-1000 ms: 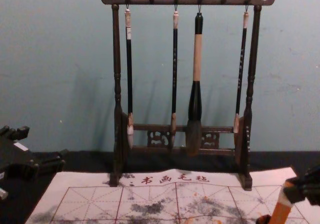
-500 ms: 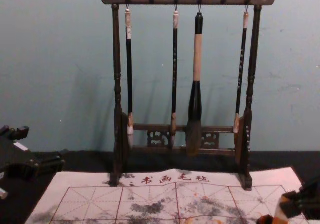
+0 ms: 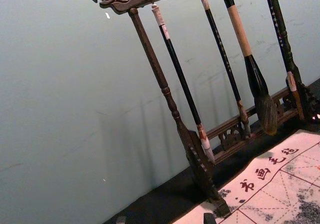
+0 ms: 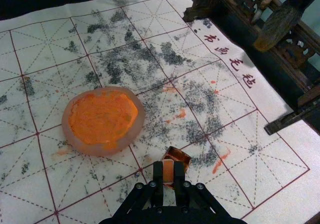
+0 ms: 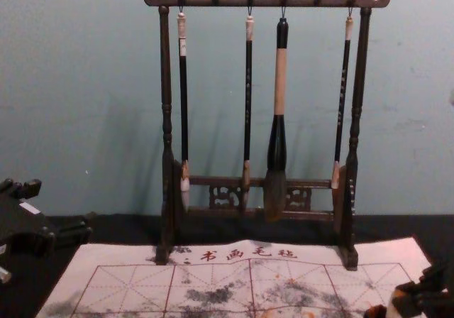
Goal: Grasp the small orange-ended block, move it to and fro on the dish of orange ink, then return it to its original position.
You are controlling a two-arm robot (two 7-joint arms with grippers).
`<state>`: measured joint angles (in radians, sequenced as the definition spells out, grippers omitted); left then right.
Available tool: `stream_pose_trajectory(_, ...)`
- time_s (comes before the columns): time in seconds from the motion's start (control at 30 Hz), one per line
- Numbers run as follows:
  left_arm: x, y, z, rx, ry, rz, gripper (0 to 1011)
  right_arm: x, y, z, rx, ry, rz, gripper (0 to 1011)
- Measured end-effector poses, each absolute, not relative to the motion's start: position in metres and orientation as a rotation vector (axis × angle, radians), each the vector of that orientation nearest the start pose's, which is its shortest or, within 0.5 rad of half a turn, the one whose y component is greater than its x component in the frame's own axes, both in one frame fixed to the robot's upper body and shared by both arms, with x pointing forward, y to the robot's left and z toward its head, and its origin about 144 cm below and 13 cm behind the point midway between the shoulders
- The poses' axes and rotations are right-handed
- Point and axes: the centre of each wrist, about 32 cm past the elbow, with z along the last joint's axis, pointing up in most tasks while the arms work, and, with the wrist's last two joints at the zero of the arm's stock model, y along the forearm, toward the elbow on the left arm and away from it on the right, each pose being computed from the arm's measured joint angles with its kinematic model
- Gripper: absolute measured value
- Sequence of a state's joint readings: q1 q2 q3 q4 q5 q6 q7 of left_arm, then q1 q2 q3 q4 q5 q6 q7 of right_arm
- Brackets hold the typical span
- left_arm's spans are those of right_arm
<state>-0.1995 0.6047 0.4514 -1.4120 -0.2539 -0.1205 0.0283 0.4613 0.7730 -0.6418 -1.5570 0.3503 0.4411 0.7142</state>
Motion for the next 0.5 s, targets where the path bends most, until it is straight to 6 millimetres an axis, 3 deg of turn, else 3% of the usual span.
stream_pose_trajectory(0.5, 0.4886, 0.3097, 1.1398, 0.304, -0.285, 1.248, 1001, 0.5283, -0.3004, 1.2355, -0.694, 0.069, -0.511, 83)
